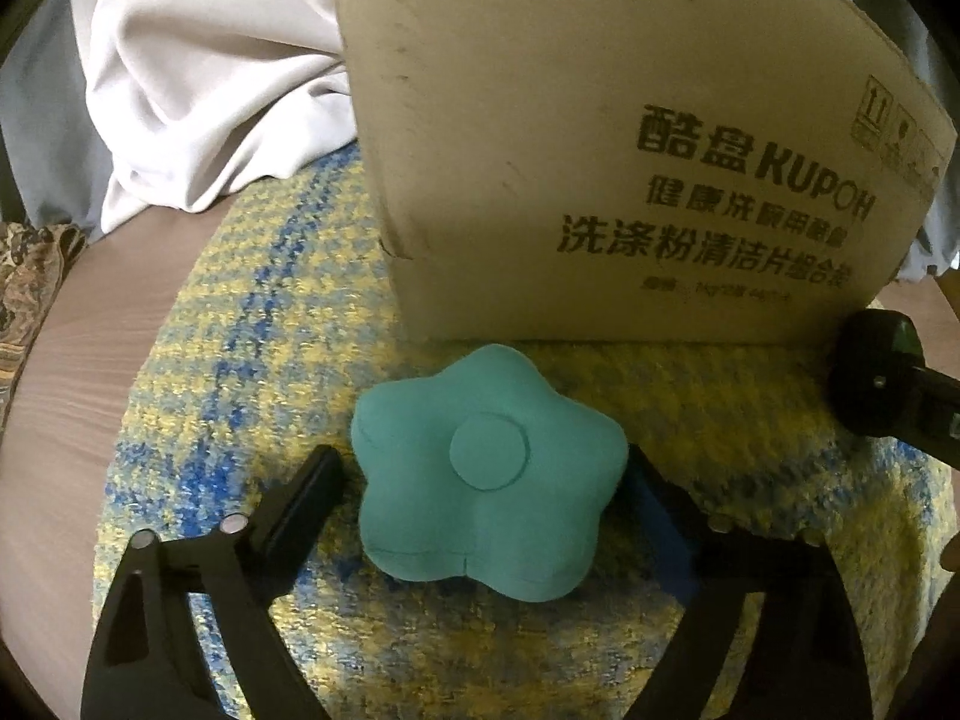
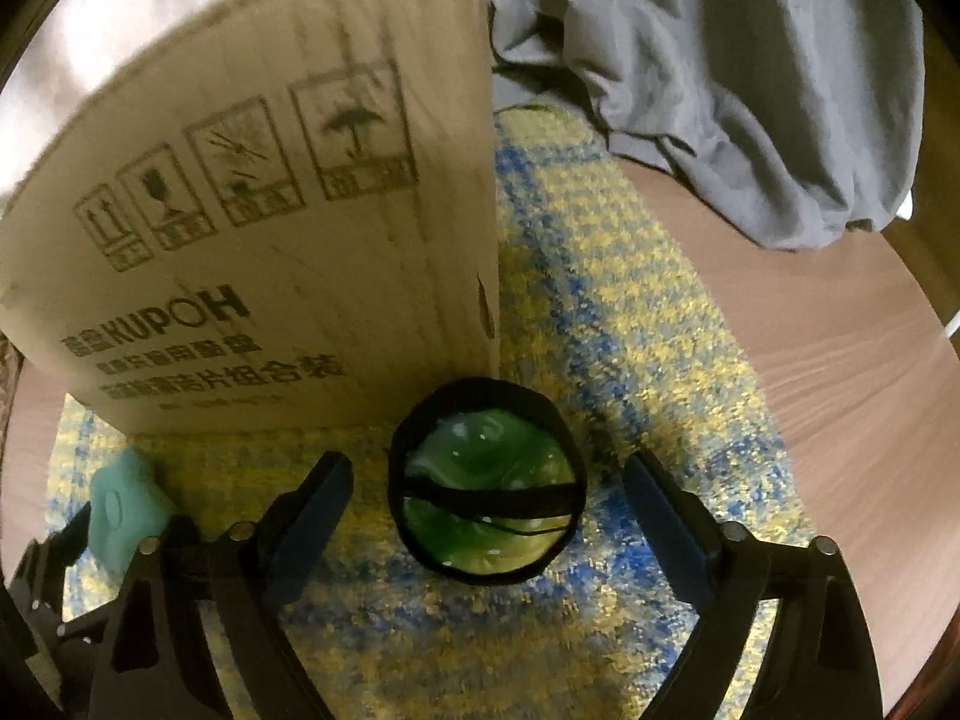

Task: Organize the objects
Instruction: 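Close the left tool on the teal flower while the right tool grasps the green ball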

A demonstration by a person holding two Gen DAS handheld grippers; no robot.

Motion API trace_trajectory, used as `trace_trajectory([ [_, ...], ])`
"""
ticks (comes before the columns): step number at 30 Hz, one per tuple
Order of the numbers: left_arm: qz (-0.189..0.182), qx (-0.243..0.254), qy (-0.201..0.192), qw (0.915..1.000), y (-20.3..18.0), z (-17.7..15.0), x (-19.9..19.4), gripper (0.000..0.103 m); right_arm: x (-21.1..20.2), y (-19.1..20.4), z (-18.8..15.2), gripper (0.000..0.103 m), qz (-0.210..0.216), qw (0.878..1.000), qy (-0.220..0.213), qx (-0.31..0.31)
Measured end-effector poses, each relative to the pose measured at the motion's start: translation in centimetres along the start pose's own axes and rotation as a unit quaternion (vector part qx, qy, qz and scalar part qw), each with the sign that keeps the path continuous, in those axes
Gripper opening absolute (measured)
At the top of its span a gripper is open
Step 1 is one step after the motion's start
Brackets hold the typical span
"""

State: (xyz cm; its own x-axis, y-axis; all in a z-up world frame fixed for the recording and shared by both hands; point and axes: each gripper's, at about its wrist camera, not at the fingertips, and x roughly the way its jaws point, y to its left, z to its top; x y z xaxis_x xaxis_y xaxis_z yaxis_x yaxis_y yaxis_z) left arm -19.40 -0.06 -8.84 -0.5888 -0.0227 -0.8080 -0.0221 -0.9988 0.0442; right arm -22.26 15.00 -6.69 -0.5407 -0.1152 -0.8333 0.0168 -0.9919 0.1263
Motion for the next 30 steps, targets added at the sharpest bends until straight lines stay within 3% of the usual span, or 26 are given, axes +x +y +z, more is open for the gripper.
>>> trace_trajectory([
  [2,-0.002,0.007,-0.004,1.0,-0.3,0.0,-0.1,0.082,0.5,-0.1,0.0,0.063,0.005,1.0,0.009,0.002],
  [13,0.009,0.012,-0.015,0.9998,-0.8,-0.2,-1.4,0.077,-0.7,-0.1,-0.2,0.062,0.01,1.0,-0.003,0.003],
  [30,0.011,0.013,-0.055,0.9984,-0.6,-0.1,-7.0,0.077,-7.2,0.1,-1.5,0.062,0.023,0.999,-0.044,-0.007],
])
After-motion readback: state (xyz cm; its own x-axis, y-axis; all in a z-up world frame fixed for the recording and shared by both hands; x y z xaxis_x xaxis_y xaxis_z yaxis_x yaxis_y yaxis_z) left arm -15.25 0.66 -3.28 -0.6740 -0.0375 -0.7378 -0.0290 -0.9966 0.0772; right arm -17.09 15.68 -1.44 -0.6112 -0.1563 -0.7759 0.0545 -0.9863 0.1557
